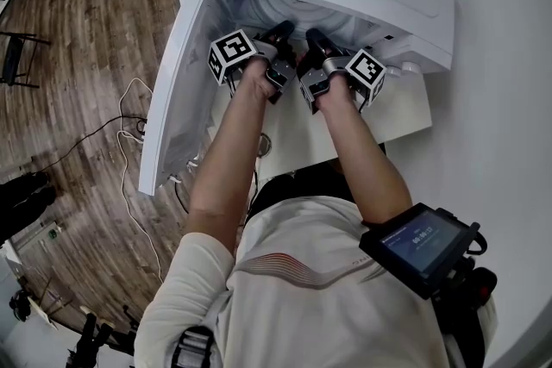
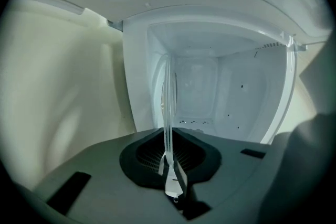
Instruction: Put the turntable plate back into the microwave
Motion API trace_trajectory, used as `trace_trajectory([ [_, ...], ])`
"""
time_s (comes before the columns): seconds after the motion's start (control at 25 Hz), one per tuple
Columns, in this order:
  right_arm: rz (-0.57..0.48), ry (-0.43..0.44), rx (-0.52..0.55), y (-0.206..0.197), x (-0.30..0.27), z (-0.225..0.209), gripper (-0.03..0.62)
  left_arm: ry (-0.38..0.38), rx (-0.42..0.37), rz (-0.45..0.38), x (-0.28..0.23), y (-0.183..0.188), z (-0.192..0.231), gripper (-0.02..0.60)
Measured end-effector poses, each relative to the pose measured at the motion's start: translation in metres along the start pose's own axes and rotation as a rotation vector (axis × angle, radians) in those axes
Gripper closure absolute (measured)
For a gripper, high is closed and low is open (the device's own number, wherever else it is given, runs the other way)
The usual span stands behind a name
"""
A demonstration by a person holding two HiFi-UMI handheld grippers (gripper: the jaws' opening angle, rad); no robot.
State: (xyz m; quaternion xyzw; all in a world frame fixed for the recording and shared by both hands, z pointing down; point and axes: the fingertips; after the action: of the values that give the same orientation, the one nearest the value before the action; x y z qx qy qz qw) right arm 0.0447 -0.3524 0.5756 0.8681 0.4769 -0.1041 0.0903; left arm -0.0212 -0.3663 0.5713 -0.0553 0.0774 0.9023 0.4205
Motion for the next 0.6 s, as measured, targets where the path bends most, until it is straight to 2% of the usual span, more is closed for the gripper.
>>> trace_trajectory([
  [0.4, 0.028, 0.004, 0.017, -0.002, -0.002, -0.006, 0.563, -0.031, 0.007, -0.004, 0.006, -0.009, 0.011, 0.54],
  [0.6, 0.031, 0.009, 0.015, -0.004, 0.003, -0.016, 0.562, -0.051, 0.006, 0.004, 0.009, -0.017, 0.02, 0.518],
])
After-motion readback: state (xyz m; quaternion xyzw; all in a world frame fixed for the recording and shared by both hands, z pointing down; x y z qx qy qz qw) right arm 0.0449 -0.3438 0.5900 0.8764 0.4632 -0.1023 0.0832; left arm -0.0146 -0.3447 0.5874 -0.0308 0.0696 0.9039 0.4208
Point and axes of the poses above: the fingertips, and each gripper's own axes: x backward along the fingers, z to its left, y out of its top, and after that the axes turned 1 degree about -y, right-handed
